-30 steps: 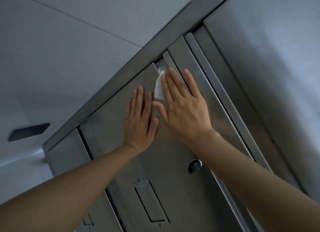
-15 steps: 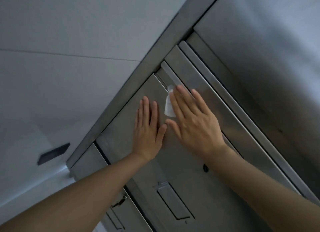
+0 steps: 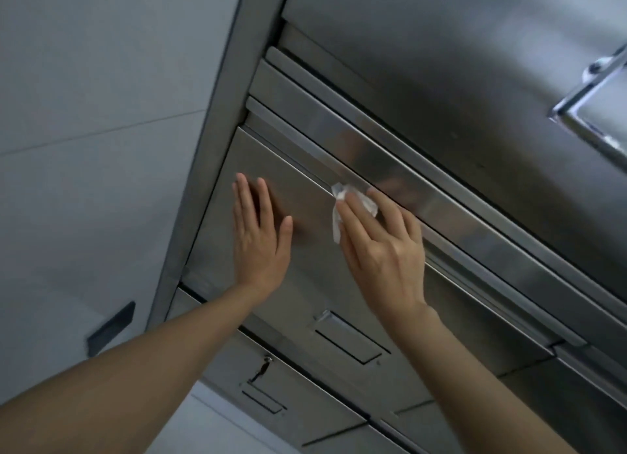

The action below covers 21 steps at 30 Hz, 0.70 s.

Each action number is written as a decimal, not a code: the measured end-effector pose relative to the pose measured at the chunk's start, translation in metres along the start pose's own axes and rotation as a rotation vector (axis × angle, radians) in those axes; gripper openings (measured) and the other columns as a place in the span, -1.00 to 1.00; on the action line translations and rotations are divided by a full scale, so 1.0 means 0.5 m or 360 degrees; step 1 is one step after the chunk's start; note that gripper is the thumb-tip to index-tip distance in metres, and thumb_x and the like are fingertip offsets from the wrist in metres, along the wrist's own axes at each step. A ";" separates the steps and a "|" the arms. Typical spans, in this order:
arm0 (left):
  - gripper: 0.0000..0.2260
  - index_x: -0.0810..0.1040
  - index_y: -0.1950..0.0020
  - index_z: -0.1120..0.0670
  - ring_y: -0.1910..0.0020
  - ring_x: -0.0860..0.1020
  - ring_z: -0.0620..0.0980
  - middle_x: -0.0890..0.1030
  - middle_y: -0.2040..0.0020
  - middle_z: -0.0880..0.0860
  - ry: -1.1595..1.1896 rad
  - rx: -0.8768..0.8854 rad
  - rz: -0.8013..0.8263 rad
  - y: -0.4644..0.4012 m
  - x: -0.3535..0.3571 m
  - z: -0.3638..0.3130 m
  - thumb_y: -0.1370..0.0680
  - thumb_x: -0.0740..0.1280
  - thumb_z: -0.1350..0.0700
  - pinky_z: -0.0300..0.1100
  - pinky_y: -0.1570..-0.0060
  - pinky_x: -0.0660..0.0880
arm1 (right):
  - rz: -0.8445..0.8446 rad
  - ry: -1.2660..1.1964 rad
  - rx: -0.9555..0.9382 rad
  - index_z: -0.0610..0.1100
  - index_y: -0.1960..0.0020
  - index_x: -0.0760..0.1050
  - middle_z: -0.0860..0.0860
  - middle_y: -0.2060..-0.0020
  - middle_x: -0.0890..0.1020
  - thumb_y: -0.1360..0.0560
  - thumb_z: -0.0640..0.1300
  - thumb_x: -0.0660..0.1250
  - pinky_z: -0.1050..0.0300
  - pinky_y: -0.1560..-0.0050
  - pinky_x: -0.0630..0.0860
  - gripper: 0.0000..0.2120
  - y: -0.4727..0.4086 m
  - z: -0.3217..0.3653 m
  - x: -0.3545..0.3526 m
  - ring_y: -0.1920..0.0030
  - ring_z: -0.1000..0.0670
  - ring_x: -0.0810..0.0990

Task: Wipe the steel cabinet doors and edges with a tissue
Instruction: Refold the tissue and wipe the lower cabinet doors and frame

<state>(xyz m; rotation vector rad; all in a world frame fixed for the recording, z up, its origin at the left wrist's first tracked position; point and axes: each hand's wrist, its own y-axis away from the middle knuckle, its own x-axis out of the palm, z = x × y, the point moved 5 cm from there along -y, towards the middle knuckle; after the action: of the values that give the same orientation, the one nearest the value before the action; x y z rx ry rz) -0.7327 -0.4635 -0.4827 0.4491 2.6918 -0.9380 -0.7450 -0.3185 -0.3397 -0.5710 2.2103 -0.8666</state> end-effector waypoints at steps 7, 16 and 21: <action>-0.32 -0.32 -0.57 0.05 -0.59 -0.25 0.12 -0.36 -0.56 0.11 -0.0024 -0.0018 0.0201 0.003 -0.017 -0.005 -0.62 -0.19 -0.32 0.02 -0.54 -0.13 | -0.0103 0.0063 0.0569 -0.18 -0.15 0.65 -0.11 -0.05 0.66 -0.54 -0.31 0.43 0.02 0.10 0.60 -0.80 0.026 0.041 0.019 -0.02 -0.08 0.65; -0.24 -0.22 -0.60 0.05 -0.57 -0.26 0.11 -0.23 -0.59 0.25 -0.0051 -0.0012 0.0178 0.001 -0.012 -0.005 -0.59 -0.12 -0.40 0.02 -0.54 -0.08 | -0.0102 -0.0068 0.1081 -0.21 -0.26 0.59 -0.12 -0.17 0.62 -0.57 -0.19 0.41 0.10 0.01 0.49 -0.73 0.023 0.072 0.064 -0.02 -0.03 0.64; -0.24 -0.22 -0.60 0.04 -0.57 -0.25 0.09 -0.21 -0.59 0.25 -0.0057 -0.0016 0.0151 0.003 -0.014 -0.004 -0.59 -0.10 -0.40 -0.01 -0.53 -0.07 | -0.0303 -0.0246 0.1292 -0.21 -0.10 0.64 -0.09 0.01 0.63 -0.50 -0.26 0.47 0.01 0.12 0.58 -0.82 0.008 0.060 0.063 0.06 -0.01 0.59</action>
<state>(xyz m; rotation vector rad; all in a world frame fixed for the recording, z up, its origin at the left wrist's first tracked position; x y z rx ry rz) -0.7260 -0.4627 -0.4796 0.5473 2.6168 -0.8972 -0.7450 -0.3472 -0.3728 -0.4209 1.4898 -1.6305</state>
